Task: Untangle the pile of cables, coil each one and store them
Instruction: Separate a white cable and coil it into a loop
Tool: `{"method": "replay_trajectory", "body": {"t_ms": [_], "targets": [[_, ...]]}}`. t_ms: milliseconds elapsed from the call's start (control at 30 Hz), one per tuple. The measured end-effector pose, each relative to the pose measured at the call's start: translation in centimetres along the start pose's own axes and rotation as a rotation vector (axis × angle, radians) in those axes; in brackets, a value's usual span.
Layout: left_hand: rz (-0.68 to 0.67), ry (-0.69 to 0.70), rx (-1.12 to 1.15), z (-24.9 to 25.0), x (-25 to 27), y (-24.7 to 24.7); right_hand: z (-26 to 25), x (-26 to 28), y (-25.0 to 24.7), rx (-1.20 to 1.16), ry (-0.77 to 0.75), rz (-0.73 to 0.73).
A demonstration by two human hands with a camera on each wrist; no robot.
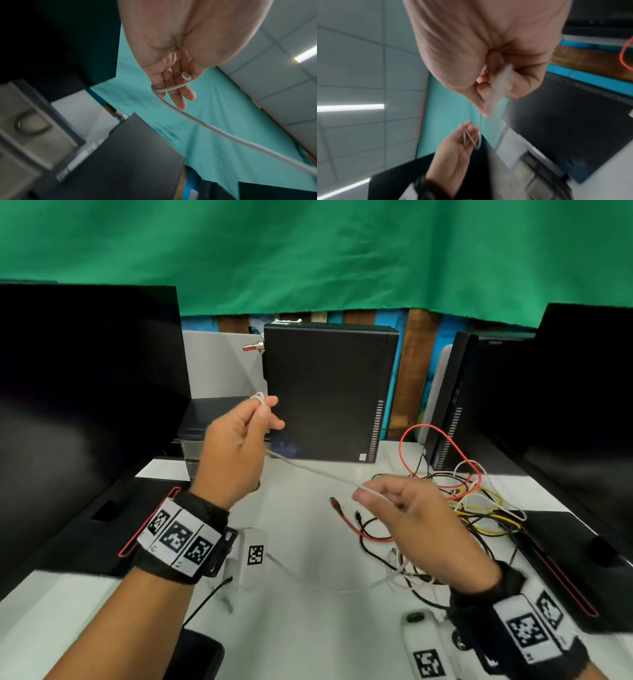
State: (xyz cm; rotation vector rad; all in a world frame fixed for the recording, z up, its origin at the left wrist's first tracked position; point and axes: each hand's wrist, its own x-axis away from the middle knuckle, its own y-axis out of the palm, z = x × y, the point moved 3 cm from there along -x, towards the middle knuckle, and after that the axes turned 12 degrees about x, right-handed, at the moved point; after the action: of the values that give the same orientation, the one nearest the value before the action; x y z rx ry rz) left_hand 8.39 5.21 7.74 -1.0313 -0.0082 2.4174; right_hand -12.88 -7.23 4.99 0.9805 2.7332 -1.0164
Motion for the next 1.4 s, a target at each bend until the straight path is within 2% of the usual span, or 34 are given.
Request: {"method": "replay_trajectory", "body": {"t_ms": [100, 233, 333, 433, 467, 533, 633, 700, 767, 800, 867, 933, 1000, 1100, 1200, 1300, 1400], "targets": [[-0.161, -0.011, -0.167, -0.7, 0.2, -0.3, -2.9, -0.7, -3.7, 0.104, -0.116, 0.088], [-0.392, -0.074, -0.176, -0.8, 1.2, 1.1, -6.4, -2.6, -6.8, 0.168, -0.309, 0.217], [-0.549, -0.172, 0.041, 0.8, 1.8, 2.2, -7.8, -5.9, -8.8, 0.239, -0.39, 0.372], [-0.654, -0.285, 0.458, 3.5, 2.2, 2.4, -6.5, -10.3, -9.4, 0.199, -0.354, 0.454], [-0.655, -0.295, 0.592, 4.4, 2.1, 2.1, -5.7, -11.4, -9.0, 0.184, -0.33, 0.435], [-0.605, -0.281, 0.806, 5.5, 1.8, 1.3, -3.4, -12.5, -6.6, 0.197, -0.276, 0.306], [-0.429, -0.282, 1.058, 5.0, 1.0, 0.1, -0.1, -11.2, -1.1, 0.27, -0.253, 0.057], [-0.282, -0.278, 1.133, 3.9, 0.3, -0.6, 1.1, -8.6, 2.7, 0.316, -0.236, -0.12], [-0.156, -0.293, 1.067, 2.4, -0.2, -1.0, 0.8, -5.2, 5.5, 0.328, -0.24, -0.292], [-0.111, -0.295, 0.938, 1.6, -0.3, -1.2, 0.1, -3.7, 6.3, 0.335, -0.265, -0.348], [-0.097, -0.247, 0.487, 0.3, -0.4, -1.5, -1.9, -1.8, 6.1, 0.334, -0.32, -0.371], [-0.227, -0.211, 0.101, -0.2, -0.1, -1.1, -4.1, -1.6, 4.3, 0.303, -0.372, -0.282], [-0.416, -0.232, -0.047, 0.0, 0.3, -0.5, -6.0, -2.6, 2.0, 0.292, -0.415, -0.161], [-0.594, -0.282, 0.012, 1.8, 1.1, 0.5, -7.0, -5.1, -0.8, 0.236, -0.408, 0.003], [-0.592, -0.389, 0.348, 3.5, 1.5, 0.5, -6.1, -8.0, -2.1, 0.187, -0.354, 0.179], [-0.605, -0.388, 0.652, 4.3, 1.4, -0.3, -4.4, -9.0, -0.3, 0.095, -0.318, 0.156], [-0.681, -0.415, 0.734, 3.8, 1.5, -0.6, -3.7, -8.6, 1.3, 0.074, -0.328, 0.138]]}}
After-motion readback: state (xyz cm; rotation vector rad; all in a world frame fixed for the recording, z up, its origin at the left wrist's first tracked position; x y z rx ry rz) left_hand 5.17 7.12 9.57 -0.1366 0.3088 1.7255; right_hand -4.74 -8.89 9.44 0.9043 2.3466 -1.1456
